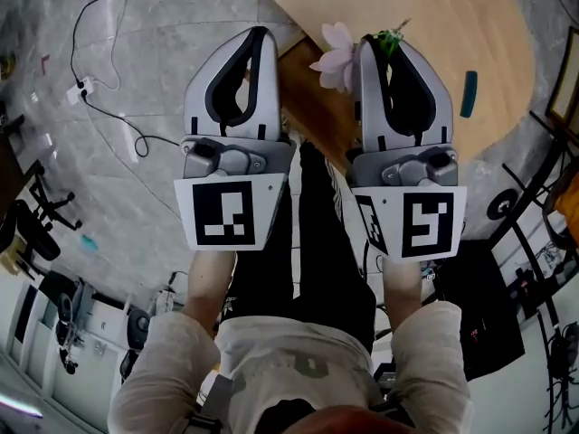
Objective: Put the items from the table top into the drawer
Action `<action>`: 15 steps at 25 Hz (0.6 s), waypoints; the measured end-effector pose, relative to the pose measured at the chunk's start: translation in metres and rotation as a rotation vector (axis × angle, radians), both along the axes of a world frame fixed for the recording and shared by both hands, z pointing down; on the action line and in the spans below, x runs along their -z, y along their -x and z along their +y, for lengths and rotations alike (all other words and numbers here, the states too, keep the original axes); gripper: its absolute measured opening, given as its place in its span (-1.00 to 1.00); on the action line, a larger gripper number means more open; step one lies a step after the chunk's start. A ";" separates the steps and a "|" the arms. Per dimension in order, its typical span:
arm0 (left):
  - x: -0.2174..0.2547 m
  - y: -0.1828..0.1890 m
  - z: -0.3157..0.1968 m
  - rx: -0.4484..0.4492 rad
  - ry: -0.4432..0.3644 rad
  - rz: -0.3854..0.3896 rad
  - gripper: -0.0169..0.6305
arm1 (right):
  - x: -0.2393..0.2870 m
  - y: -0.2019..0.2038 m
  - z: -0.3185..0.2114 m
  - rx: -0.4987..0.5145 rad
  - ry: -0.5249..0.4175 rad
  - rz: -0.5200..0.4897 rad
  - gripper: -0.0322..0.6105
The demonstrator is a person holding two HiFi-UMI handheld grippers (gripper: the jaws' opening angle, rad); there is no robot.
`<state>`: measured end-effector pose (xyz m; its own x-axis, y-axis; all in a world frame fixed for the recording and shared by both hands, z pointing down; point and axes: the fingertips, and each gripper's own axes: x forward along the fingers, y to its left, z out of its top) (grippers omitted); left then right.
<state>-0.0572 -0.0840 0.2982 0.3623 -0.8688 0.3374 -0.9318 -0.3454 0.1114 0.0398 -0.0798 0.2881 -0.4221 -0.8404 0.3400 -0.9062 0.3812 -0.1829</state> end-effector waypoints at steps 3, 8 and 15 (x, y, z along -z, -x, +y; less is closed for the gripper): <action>0.001 -0.004 -0.002 0.001 -0.001 0.019 -0.92 | 0.005 -0.001 0.000 -0.013 -0.011 -0.013 -0.71; -0.002 0.003 -0.001 0.026 0.007 0.006 -0.92 | -0.006 0.007 0.007 0.048 0.011 0.009 -0.71; -0.020 0.031 0.009 0.057 0.031 -0.047 -0.92 | -0.118 0.052 0.064 0.306 0.228 0.203 -0.71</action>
<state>-0.0885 -0.0753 0.3178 0.2959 -0.8762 0.3803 -0.9543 -0.2890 0.0766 -0.0118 -0.0162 0.4065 -0.5455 -0.5804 0.6046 -0.7840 0.6084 -0.1232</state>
